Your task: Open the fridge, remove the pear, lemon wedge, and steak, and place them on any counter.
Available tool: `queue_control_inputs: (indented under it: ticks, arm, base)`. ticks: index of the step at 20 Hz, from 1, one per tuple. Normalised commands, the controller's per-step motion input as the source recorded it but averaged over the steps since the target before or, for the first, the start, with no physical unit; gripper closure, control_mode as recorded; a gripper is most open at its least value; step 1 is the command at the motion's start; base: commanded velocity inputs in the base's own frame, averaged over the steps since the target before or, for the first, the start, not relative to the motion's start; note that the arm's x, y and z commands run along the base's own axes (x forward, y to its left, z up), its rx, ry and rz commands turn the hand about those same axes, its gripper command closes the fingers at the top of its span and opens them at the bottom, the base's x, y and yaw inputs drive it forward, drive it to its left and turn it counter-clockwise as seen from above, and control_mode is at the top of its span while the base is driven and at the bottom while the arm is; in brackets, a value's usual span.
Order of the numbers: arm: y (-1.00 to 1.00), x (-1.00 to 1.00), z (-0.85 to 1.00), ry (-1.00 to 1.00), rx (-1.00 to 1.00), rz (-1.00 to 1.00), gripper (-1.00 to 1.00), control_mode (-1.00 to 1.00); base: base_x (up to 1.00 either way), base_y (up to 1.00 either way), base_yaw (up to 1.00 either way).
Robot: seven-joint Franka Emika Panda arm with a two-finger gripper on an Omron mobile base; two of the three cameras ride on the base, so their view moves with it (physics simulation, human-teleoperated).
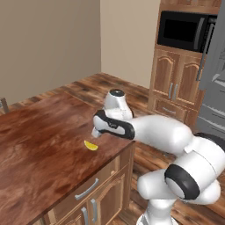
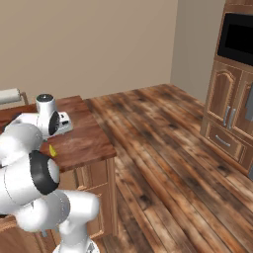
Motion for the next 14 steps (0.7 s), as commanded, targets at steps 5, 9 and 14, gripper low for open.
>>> queue_control_inputs:
  ticks: [5, 9, 14]
  arm:
    - [-0.52, -0.40, 1.00, -0.02, 0.00, -0.11, -1.00, -1.00]
    - [-0.53, -0.35, 1.00, -0.02, 0.00, -0.16, -1.00, -1.00]
    - [-0.60, -0.45, 1.00, 0.00, 0.00, -0.22, -1.00, -1.00]
  base:
    - [0.00, 0.00, 0.00]
    - [0.00, 0.00, 0.00]
    - [0.00, 0.00, 0.00]
